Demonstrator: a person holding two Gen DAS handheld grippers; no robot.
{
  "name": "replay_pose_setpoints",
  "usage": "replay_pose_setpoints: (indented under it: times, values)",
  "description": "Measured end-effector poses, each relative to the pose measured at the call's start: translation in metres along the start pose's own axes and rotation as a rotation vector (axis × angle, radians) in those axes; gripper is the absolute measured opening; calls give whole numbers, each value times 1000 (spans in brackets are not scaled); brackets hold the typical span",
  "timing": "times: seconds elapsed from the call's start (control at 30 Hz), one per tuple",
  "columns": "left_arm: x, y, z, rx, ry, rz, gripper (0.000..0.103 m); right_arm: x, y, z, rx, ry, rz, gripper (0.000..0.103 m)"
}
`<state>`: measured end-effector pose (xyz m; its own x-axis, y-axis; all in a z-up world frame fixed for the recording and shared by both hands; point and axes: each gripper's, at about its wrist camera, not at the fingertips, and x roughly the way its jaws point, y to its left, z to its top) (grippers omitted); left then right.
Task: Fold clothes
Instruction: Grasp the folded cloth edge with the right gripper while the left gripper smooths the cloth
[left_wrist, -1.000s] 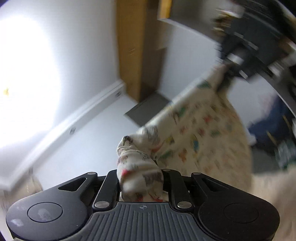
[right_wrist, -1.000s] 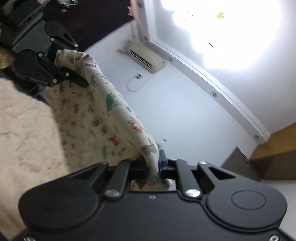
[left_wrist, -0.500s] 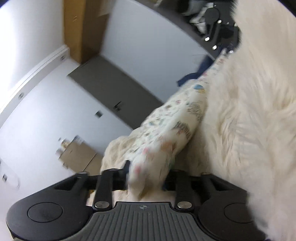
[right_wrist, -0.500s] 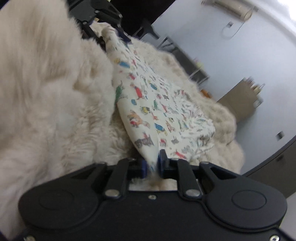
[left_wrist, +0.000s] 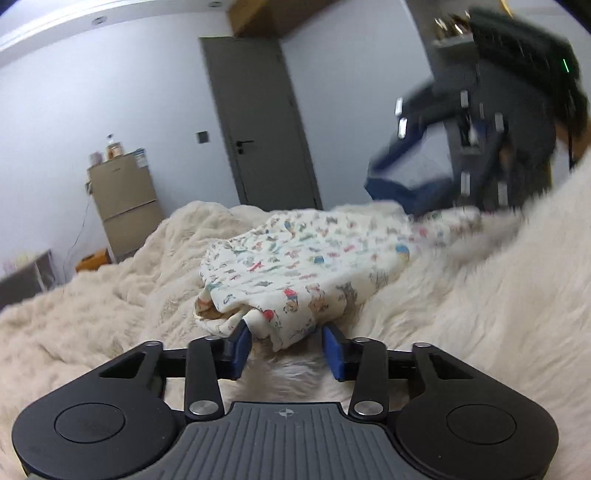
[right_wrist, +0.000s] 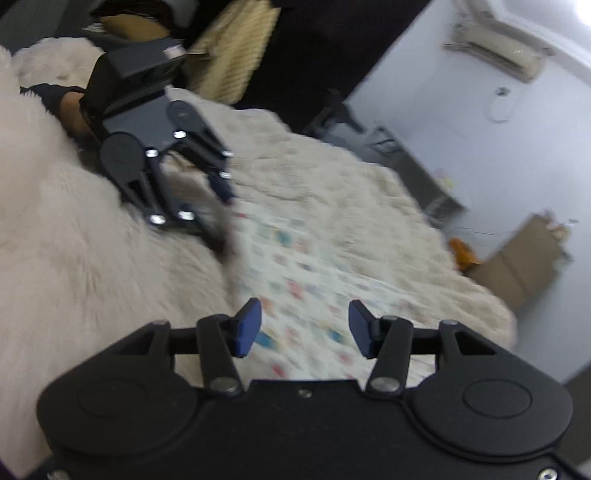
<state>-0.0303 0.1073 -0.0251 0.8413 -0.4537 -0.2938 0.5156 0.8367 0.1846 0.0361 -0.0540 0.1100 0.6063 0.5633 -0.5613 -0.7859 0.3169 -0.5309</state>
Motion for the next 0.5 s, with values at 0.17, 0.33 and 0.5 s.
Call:
replay_pose_setpoints:
  times: [0.17, 0.33, 0.5]
  values:
    - [-3, -3, 13, 137, -9, 32, 5, 36, 15, -7, 84, -4, 55, 6]
    - [-10, -14, 17, 451, 51, 341, 0, 14, 6, -13, 210, -33, 20, 3]
    - [-35, -12, 27, 383, -52, 162, 50, -5, -9, -12, 259, -41, 16, 5]
